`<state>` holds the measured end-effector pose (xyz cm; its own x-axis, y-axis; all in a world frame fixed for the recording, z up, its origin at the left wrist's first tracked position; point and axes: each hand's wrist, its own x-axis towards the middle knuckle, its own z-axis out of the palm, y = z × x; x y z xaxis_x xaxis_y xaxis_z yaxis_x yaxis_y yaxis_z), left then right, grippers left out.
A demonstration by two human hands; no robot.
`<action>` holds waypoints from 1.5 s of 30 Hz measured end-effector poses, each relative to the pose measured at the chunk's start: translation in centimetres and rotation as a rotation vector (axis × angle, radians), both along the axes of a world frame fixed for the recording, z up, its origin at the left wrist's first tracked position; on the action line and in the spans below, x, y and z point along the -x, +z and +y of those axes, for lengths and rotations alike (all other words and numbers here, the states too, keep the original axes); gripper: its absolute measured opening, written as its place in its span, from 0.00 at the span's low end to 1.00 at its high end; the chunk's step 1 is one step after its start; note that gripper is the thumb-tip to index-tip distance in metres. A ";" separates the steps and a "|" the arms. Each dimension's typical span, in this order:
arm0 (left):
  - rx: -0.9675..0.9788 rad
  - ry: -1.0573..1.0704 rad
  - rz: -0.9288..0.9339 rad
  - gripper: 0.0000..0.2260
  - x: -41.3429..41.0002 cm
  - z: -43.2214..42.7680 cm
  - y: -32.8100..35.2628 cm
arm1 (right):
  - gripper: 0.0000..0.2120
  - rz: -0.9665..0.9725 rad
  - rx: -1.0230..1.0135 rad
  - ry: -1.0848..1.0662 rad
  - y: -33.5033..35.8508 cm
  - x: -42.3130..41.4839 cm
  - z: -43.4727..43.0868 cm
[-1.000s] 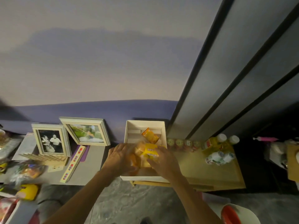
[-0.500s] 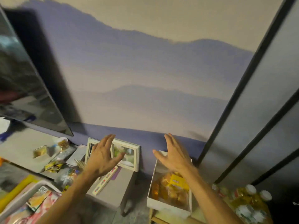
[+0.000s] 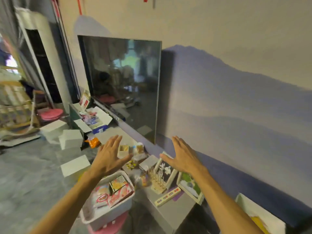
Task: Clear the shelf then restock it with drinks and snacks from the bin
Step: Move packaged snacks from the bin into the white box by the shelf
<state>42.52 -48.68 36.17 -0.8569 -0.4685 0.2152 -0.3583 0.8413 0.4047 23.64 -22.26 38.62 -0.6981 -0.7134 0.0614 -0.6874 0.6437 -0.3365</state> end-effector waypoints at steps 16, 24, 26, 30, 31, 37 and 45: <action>-0.130 0.205 -0.132 0.45 -10.8 -14.4 -5.9 | 0.47 -0.072 -0.110 0.268 -6.3 -7.5 -21.3; -0.262 0.338 -0.234 0.46 -5.1 -18.5 -14.8 | 0.49 -0.187 -0.243 0.365 -15.9 -0.1 -29.3; -0.295 0.382 -0.273 0.46 -3.4 -19.6 -18.4 | 0.49 -0.198 -0.288 0.386 -19.9 1.6 -31.6; -0.364 0.458 -0.333 0.43 -0.5 -21.3 -26.6 | 0.43 -0.198 -0.400 0.477 -28.9 4.1 -35.9; -0.380 0.473 -0.346 0.42 0.3 -21.7 -28.6 | 0.42 -0.190 -0.426 0.497 -31.3 4.5 -36.9; -0.486 0.557 -0.431 0.43 4.2 -24.8 -44.4 | 0.51 -0.239 -0.546 0.506 -48.6 6.1 -41.6; -0.564 0.610 -0.449 0.40 8.2 -26.8 -61.0 | 0.61 -0.114 -0.552 0.580 -63.2 8.7 -44.3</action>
<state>34.30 -75.48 -24.82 -0.3767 -0.7978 -0.4707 -0.8936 0.1790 0.4117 14.95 -66.53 -24.62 -0.1879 -0.8706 -0.4546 -0.9435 0.2886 -0.1628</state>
